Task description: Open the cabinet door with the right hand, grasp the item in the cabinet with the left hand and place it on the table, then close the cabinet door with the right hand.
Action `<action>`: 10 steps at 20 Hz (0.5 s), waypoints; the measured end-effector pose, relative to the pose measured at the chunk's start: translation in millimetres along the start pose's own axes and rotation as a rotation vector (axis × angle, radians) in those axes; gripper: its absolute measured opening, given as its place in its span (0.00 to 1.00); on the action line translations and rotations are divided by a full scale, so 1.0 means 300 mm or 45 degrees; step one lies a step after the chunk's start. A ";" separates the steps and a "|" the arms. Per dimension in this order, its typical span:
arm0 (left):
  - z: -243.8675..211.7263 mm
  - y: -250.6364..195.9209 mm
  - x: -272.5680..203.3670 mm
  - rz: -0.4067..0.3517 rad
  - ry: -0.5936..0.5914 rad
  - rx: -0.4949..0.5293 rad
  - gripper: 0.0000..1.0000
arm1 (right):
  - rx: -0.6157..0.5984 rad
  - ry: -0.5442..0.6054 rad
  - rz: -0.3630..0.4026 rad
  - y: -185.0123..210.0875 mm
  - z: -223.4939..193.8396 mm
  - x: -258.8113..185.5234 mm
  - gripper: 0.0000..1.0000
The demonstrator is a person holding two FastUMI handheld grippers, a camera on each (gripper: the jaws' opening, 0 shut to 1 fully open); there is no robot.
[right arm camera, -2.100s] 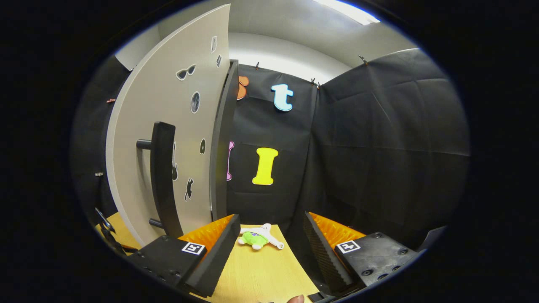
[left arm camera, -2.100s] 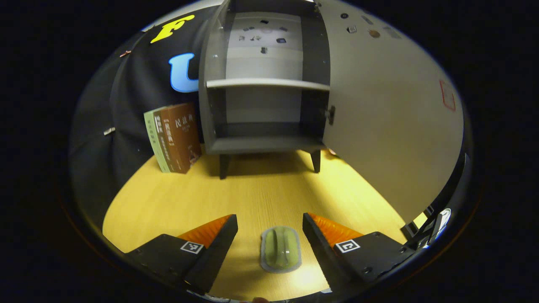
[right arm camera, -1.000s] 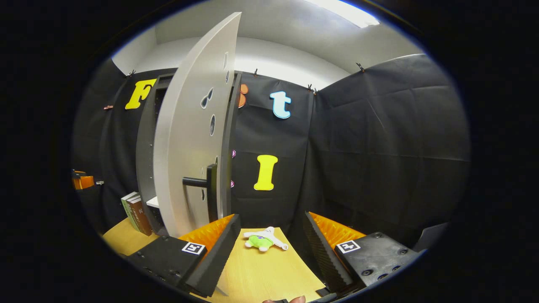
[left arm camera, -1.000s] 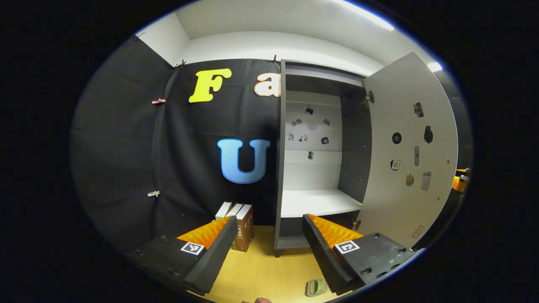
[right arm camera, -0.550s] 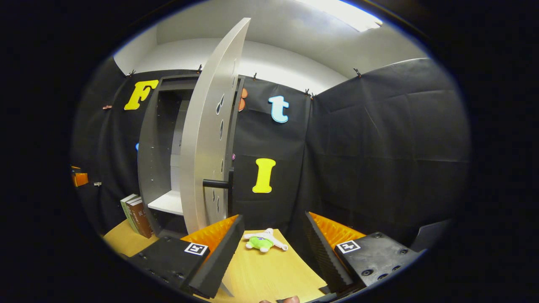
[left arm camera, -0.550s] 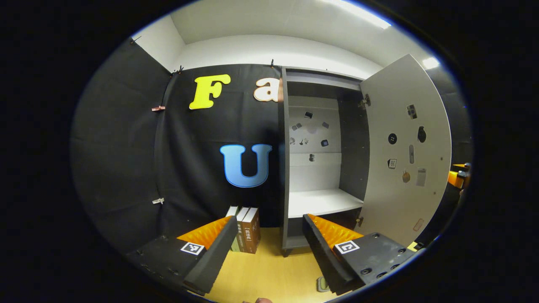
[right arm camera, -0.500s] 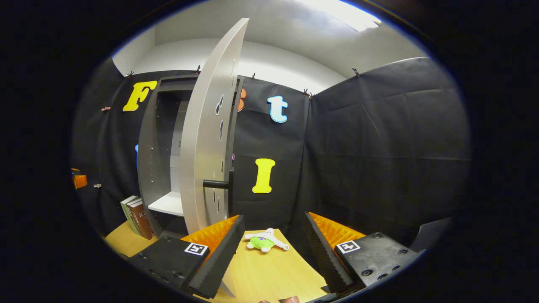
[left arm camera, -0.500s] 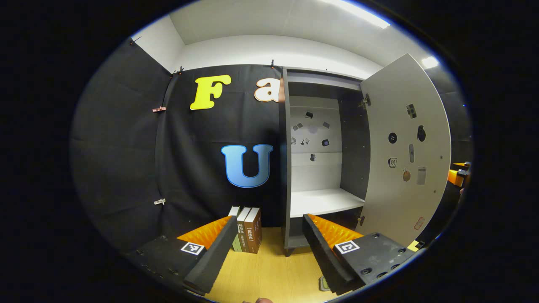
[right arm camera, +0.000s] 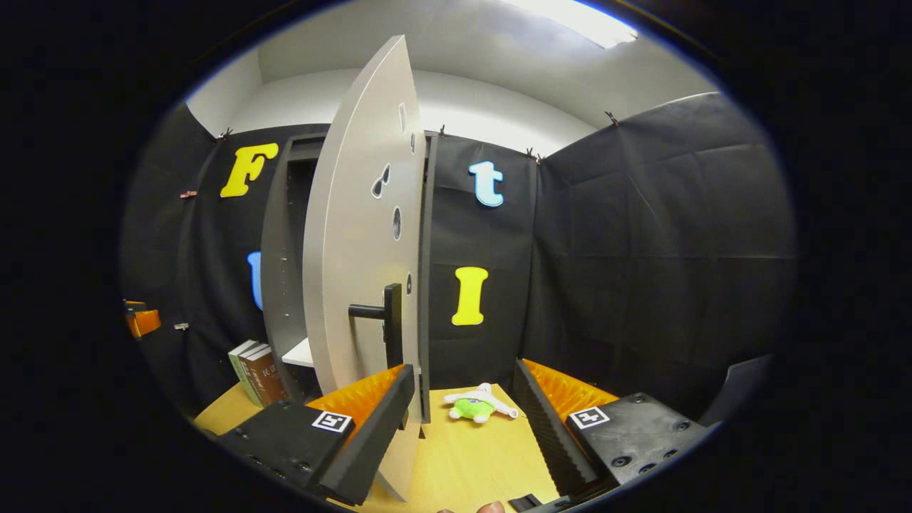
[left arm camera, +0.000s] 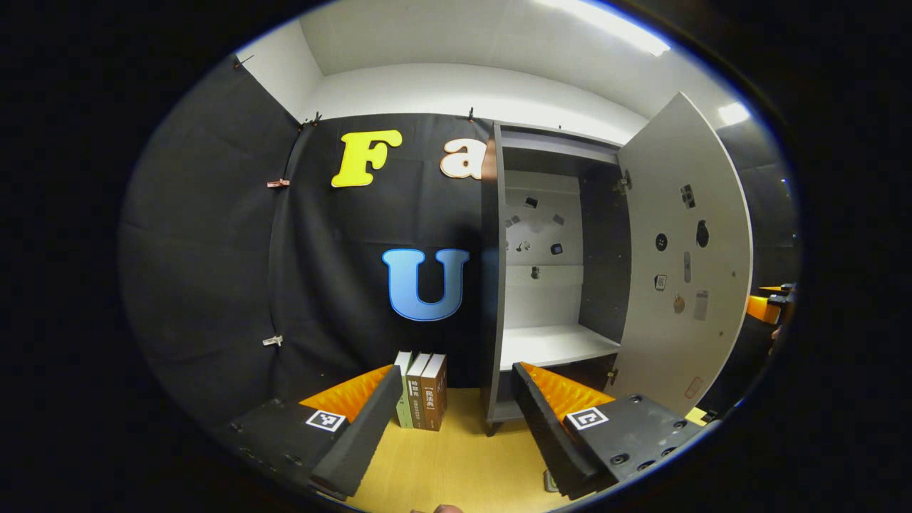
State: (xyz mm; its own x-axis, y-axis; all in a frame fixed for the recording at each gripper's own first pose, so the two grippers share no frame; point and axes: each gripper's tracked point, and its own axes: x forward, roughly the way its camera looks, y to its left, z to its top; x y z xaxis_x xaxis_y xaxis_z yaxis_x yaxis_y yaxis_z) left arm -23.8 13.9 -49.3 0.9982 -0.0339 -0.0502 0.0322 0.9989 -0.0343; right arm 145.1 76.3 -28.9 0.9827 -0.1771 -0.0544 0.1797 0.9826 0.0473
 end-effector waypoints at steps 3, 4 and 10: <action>-0.008 0.003 -0.007 0.003 -0.001 -0.004 0.96 | 0.015 0.002 0.073 0.110 -0.005 -0.001 0.94; -0.009 0.009 -0.007 0.008 0.001 -0.002 0.96 | 0.021 0.004 0.096 0.147 -0.007 -0.002 0.95; -0.015 0.026 -0.008 0.019 0.007 0.012 0.96 | 0.061 -0.005 0.188 0.321 -0.005 0.032 0.95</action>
State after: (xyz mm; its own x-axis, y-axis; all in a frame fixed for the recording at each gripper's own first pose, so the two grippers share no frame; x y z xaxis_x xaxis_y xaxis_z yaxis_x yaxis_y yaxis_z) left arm -26.0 21.6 -54.1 0.9982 -0.0189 -0.0564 0.0176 0.9996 -0.0239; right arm 171.8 169.2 -26.4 0.9987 -0.0312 -0.0398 0.0352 0.9942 0.1020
